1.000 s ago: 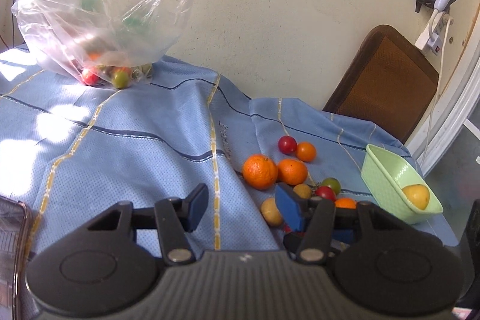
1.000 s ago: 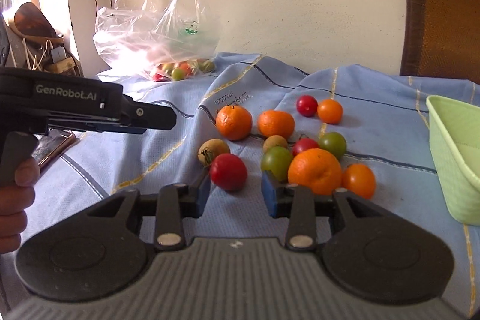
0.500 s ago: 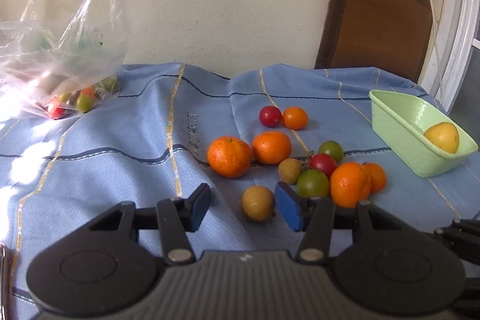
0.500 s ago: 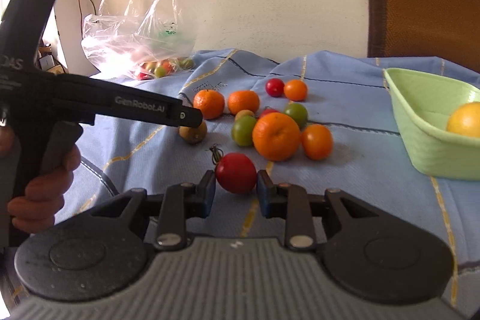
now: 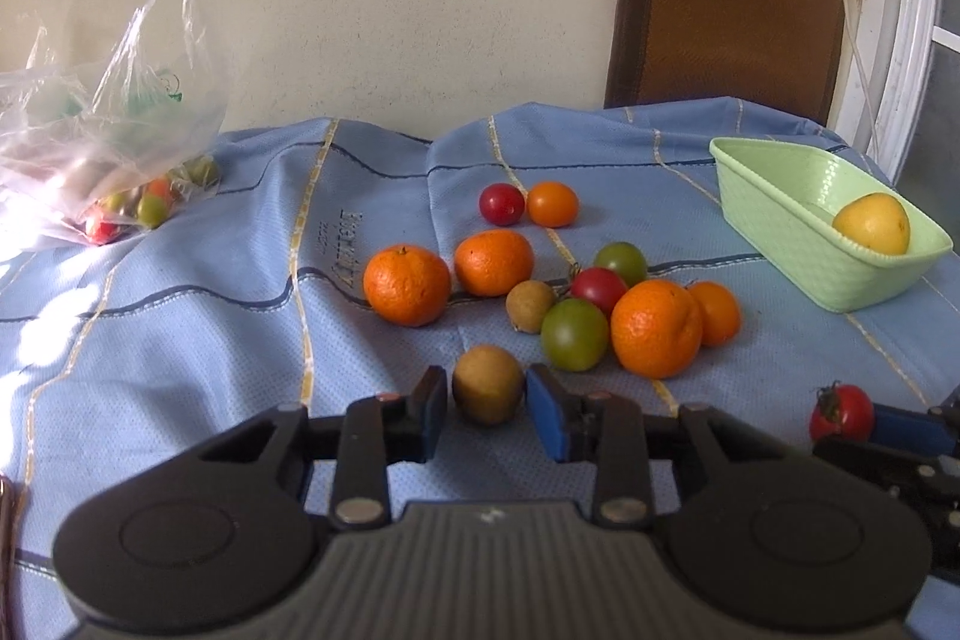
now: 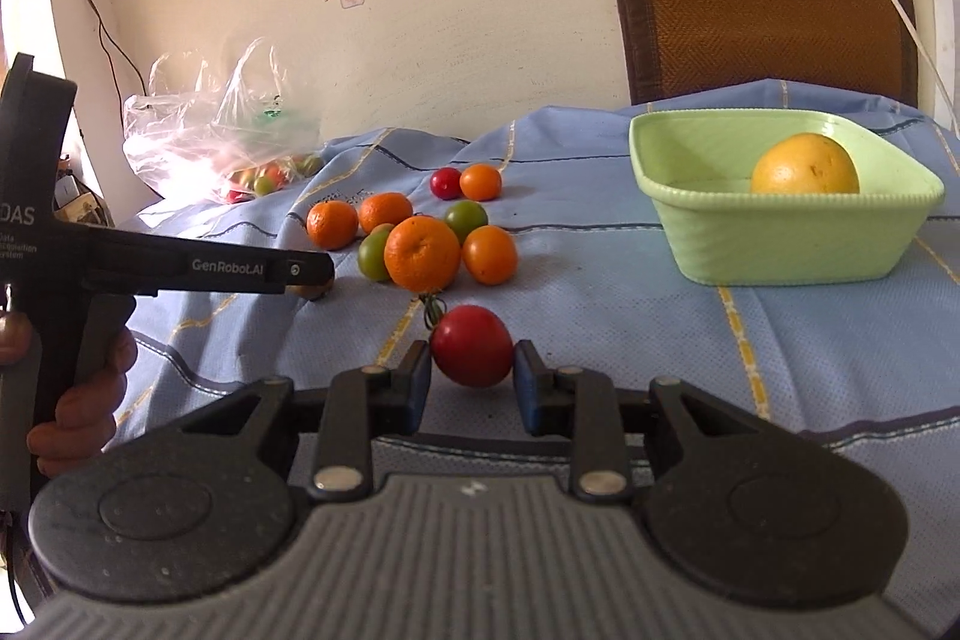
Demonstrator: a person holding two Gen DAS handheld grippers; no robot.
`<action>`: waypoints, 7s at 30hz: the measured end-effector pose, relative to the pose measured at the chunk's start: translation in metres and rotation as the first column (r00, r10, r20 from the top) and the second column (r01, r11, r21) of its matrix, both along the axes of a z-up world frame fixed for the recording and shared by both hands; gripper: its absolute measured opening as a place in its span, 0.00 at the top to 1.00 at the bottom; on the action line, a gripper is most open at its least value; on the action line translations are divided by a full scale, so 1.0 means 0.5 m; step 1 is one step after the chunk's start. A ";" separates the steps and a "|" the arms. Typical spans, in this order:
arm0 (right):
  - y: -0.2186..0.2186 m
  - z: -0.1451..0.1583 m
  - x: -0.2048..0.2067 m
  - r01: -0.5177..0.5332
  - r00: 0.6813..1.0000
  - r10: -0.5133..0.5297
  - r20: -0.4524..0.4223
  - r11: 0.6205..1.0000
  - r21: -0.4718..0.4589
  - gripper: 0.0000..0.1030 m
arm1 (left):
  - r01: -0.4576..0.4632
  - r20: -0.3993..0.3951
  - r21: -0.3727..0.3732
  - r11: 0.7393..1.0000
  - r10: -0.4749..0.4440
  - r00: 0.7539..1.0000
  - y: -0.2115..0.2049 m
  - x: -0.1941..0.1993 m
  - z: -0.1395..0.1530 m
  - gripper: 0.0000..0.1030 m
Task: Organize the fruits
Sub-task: 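Carry both fruits over the green bowl and open both grippers, then grasp a mandarin with the right gripper while the left grasps a green tomato, then lower both held fruits into the green bowl and open both grippers, then grasp an orange cherry tomato with the right gripper while the left grasps a mandarin, then carry both fruits into the green bowl and open both grippers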
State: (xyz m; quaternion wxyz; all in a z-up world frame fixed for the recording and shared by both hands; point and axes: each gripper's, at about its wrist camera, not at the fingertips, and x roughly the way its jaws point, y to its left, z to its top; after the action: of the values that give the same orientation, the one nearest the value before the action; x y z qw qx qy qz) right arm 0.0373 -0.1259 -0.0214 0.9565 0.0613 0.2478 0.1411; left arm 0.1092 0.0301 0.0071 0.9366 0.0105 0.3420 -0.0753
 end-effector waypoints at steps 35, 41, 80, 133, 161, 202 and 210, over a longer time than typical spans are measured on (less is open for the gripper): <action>-0.261 0.041 0.049 0.436 0.874 -0.416 0.250 0.899 -0.029 0.60 | 0.331 0.036 -0.067 0.941 -0.329 0.944 -0.356 0.102 0.083 0.69; -0.280 0.043 0.026 0.469 0.845 -0.463 0.268 0.882 0.045 0.57 | 0.275 0.132 -0.115 0.954 -0.260 0.957 -0.235 0.049 0.143 0.69; 0.074 0.016 0.020 -0.077 0.984 0.122 0.126 0.946 -0.315 0.62 | 0.087 -0.029 -0.198 0.976 -0.094 0.995 0.008 0.042 -0.001 0.64; -0.174 0.026 0.048 0.259 0.930 -0.254 0.266 0.966 0.017 0.57 | 0.295 0.062 -0.218 0.930 -0.288 0.956 -0.243 0.133 0.106 0.62; 0.036 -0.004 0.149 -0.029 0.999 0.024 -0.038 0.992 -0.120 0.57 | 0.048 0.075 -0.007 0.999 -0.047 0.996 0.078 0.105 0.012 0.51; -0.202 0.021 -0.060 0.327 0.927 -0.325 0.188 0.945 0.019 0.71 | 0.371 0.098 -0.045 0.928 -0.365 0.926 -0.268 -0.016 0.088 0.62; -0.266 0.041 0.009 0.367 0.905 -0.367 0.214 0.929 0.041 0.71 | 0.330 0.097 -0.055 0.942 -0.324 0.941 -0.343 0.079 0.106 0.62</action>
State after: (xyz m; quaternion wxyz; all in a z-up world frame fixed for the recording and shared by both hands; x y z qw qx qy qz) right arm 0.0418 -0.2588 -0.0011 0.9873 0.0908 0.1255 -0.0354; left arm 0.1486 -0.1411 0.0599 0.9248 0.0375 0.2919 -0.2413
